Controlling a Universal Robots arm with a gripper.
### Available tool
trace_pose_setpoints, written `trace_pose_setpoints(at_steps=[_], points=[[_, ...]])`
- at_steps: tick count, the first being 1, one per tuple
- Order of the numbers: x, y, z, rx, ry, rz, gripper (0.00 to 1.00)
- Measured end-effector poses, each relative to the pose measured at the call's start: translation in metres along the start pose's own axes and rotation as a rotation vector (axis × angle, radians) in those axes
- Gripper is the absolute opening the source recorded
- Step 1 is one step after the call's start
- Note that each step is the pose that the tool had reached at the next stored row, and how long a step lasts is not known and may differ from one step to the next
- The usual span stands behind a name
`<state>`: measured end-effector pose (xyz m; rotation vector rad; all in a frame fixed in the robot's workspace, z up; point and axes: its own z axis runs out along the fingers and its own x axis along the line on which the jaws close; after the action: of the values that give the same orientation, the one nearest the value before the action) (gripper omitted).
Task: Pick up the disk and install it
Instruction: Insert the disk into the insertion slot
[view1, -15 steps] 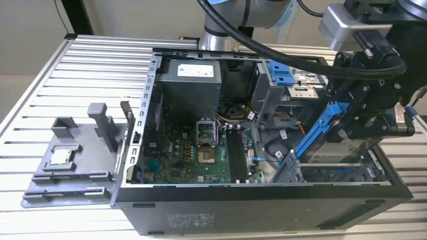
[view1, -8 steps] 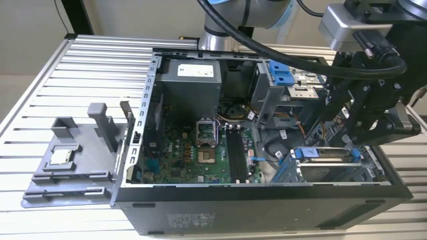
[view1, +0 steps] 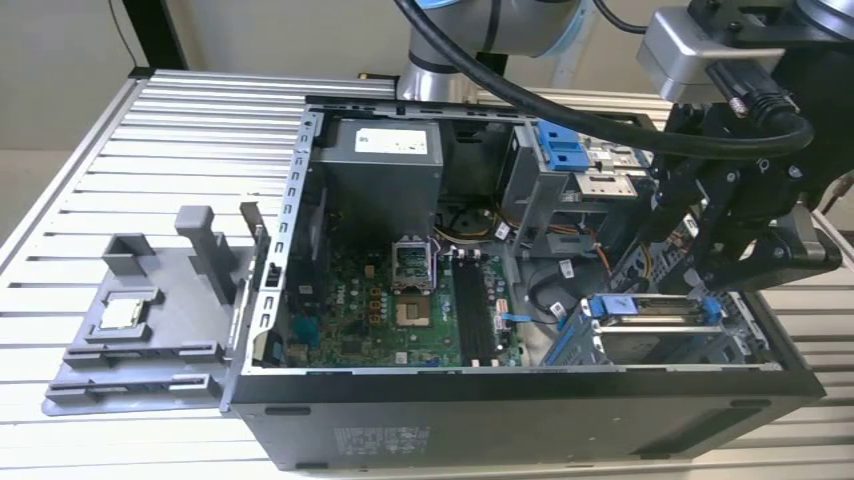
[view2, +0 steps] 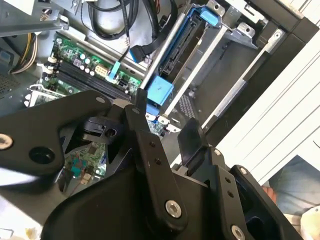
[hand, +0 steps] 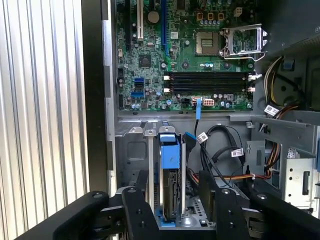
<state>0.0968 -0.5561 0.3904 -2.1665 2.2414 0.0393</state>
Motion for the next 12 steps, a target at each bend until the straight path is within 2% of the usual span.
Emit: trace_pose_setpoints(at_steps=[5,6,7,8,12], points=[[0.0000,0.0000,0.0000,0.0000,-0.0001,0.000,1.00],[0.0000,0.0000,0.0000,0.0001,0.0011,0.000,1.00],[0.0000,0.0000,0.0001,0.0003,0.0053,0.000,1.00],[-0.0004,0.0000,0.0001,0.0006,0.0159,0.000,1.00],[-0.0049,0.0002,0.0005,0.0031,0.0887,0.000,1.00]])
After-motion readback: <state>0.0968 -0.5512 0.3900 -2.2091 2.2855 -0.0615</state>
